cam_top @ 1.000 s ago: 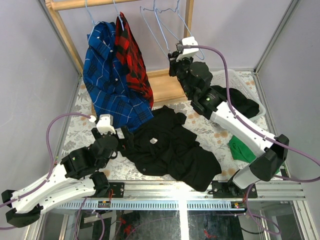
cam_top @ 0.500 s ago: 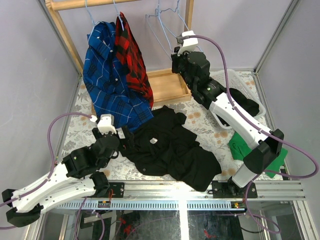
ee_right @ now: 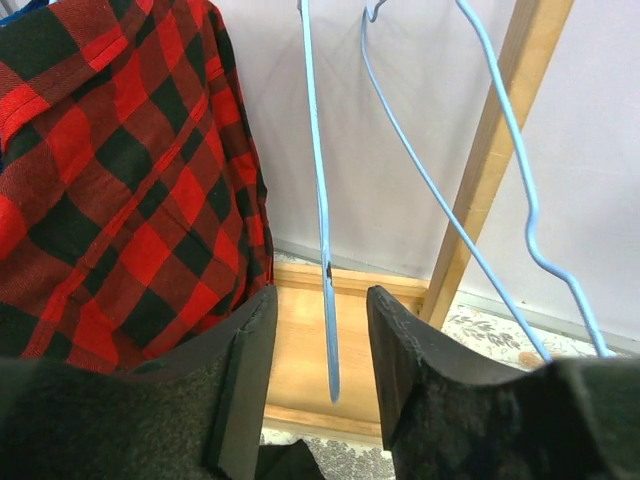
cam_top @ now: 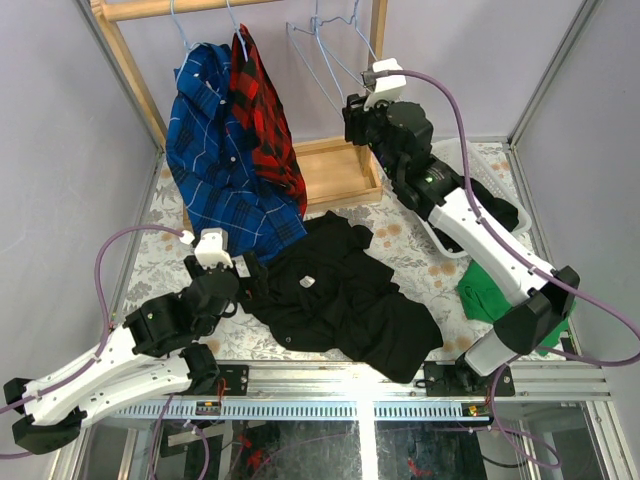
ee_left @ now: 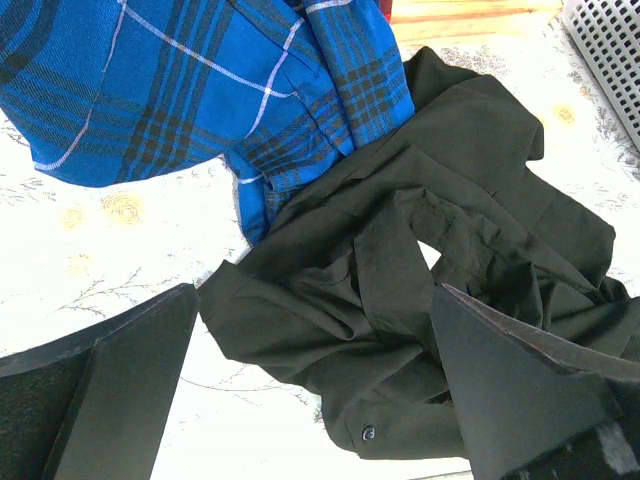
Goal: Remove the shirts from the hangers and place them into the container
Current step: Place the hanger at the clothesline, then pick up the shirt from the center of the board.
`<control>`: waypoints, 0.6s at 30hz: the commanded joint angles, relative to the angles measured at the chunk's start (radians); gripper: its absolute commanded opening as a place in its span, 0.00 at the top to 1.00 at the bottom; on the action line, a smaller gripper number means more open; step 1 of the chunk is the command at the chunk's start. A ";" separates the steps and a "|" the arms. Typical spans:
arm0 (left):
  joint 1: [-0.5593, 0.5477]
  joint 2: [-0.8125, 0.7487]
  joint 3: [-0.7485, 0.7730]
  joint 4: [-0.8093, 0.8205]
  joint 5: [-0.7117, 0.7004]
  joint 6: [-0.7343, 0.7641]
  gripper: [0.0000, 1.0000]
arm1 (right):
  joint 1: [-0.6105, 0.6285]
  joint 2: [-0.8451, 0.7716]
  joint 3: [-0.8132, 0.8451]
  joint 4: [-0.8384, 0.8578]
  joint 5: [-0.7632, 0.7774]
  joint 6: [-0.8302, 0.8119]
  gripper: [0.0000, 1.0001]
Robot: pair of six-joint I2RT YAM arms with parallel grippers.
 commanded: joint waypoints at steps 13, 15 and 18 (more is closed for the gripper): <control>-0.002 0.006 0.013 0.005 -0.038 -0.021 0.00 | -0.007 -0.449 -0.432 0.132 -0.061 0.045 0.28; -0.002 0.007 0.013 0.006 -0.037 -0.021 0.00 | -0.007 -0.518 -0.544 0.149 -0.066 0.100 0.24; -0.001 0.008 0.011 0.006 -0.037 -0.023 0.00 | -0.007 -0.599 -0.703 0.166 -0.113 0.207 0.21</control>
